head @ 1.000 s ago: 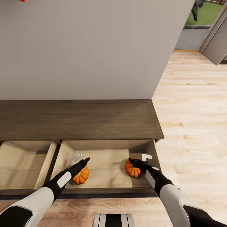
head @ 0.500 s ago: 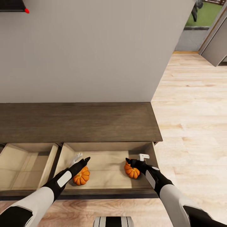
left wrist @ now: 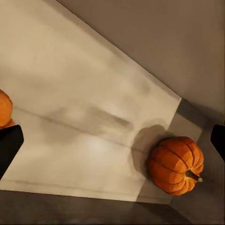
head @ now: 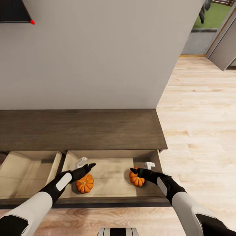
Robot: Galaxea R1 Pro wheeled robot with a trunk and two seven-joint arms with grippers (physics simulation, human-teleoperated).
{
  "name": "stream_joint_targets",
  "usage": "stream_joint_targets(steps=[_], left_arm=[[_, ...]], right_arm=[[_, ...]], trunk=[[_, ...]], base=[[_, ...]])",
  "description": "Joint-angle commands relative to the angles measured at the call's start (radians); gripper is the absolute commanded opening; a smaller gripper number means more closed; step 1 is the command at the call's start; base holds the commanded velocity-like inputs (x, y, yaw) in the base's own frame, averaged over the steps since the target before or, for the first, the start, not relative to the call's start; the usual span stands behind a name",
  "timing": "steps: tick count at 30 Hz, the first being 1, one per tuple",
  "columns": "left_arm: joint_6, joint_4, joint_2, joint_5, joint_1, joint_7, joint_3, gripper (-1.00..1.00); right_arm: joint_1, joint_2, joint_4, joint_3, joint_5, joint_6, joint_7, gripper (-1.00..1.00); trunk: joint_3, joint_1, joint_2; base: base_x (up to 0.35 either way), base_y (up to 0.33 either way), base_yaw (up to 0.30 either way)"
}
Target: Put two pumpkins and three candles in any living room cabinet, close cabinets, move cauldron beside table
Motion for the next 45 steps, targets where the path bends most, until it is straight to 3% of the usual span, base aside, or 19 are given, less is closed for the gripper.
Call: stream_joint_targets(steps=[1, 4, 6, 7, 9, 12, 15, 18, 25, 27, 31, 37, 39, 41, 45], left_arm=[[0.041, -0.003, 0.006, 0.000, 0.000, -0.005, -0.008, 1.00], [0.101, -0.007, 0.031, 0.001, 0.000, -0.061, -0.045, 1.00], [0.116, -0.007, 0.048, 0.001, 0.000, -0.141, -0.069, 1.00], [0.122, -0.004, 0.060, -0.001, 0.000, -0.221, -0.085, 1.00], [0.126, 0.001, 0.067, -0.002, 0.000, -0.277, -0.095, 1.00], [0.133, 0.006, 0.069, -0.002, 0.000, -0.301, -0.123, 1.00], [0.179, 0.009, 0.072, -0.002, 0.000, -0.308, -0.159, 1.00], [0.201, 0.009, 0.082, -0.002, 0.000, -0.321, -0.168, 1.00], [0.210, 0.007, 0.134, -0.002, 0.000, -0.422, -0.188, 1.00], [0.210, 0.004, 0.148, -0.002, 0.000, -0.441, -0.206, 1.00], [0.210, 0.004, 0.181, -0.001, 0.000, -0.529, -0.231, 1.00], [0.210, 0.010, 0.193, -0.004, 0.002, -0.596, -0.240, 1.00], [0.210, 0.013, 0.193, -0.023, 0.004, -0.599, -0.240, 1.00], [0.210, 0.034, 0.193, -0.071, 0.004, -0.601, -0.240, 1.00], [0.210, 0.074, 0.192, -0.122, 0.005, -0.612, -0.239, 1.00]], right_arm=[[0.000, -0.008, 0.000, 0.000, 0.000, 0.002, 0.008, 1.00], [0.000, -0.021, -0.001, 0.001, 0.000, 0.004, 0.034, 1.00], [0.000, -0.031, -0.001, 0.002, 0.001, 0.004, 0.069, 1.00], [0.000, -0.040, -0.001, 0.002, 0.003, 0.006, 0.094, 1.00], [0.000, -0.055, 0.000, 0.002, 0.010, 0.007, 0.106, 1.00], [0.000, -0.075, 0.000, 0.002, 0.018, 0.037, 0.114, 1.00], [0.000, -0.080, 0.000, 0.002, 0.020, 0.060, 0.139, 1.00], [0.000, -0.082, 0.000, 0.004, 0.022, 0.067, 0.171, 1.00], [0.000, -0.110, 0.004, 0.006, 0.033, 0.069, 0.198, 1.00], [0.000, -0.119, 0.004, 0.005, 0.045, 0.069, 0.227, 1.00], [0.000, -0.140, 0.003, 0.005, 0.072, 0.070, 0.347, 1.00], [0.000, -0.166, 0.009, 0.005, 0.079, 0.070, 0.397, 1.00], [0.000, -0.174, 0.007, 0.005, 0.101, 0.070, 0.407, 1.00], [0.000, -0.188, 0.010, 0.004, 0.133, 0.070, 0.433, 1.00], [0.003, -0.196, 0.012, 0.003, 0.154, 0.069, 0.455, 1.00]], trunk=[[0.003, -0.004, 0.007], [0.013, -0.015, 0.028], [0.019, -0.023, 0.042], [0.022, -0.027, 0.049], [0.028, -0.035, 0.063], [0.038, -0.046, 0.084], [0.047, -0.058, 0.105], [0.056, -0.069, 0.126], [0.078, -0.096, 0.175], [0.085, -0.104, 0.189], [0.097, -0.119, 0.217], [0.116, -0.142, 0.259], [0.122, -0.150, 0.273], [0.129, -0.157, 0.287], [0.141, -0.173, 0.315]], base=[[0.000, 0.000, 0.000], [0.000, 0.000, 0.000], [0.000, 0.000, 0.000], [0.000, 0.000, 0.000], [0.000, 0.000, 0.000], [0.000, 0.000, 0.000], [0.000, 0.000, 0.000], [-0.095, 0.000, 0.000], [-0.188, 0.000, 0.000], [-0.035, 0.000, 0.000], [-0.012, 0.000, 0.000], [-0.002, 0.000, 0.000], [0.000, 0.000, 0.000], [0.000, 0.000, 0.000], [-0.040, 0.000, 0.000]])
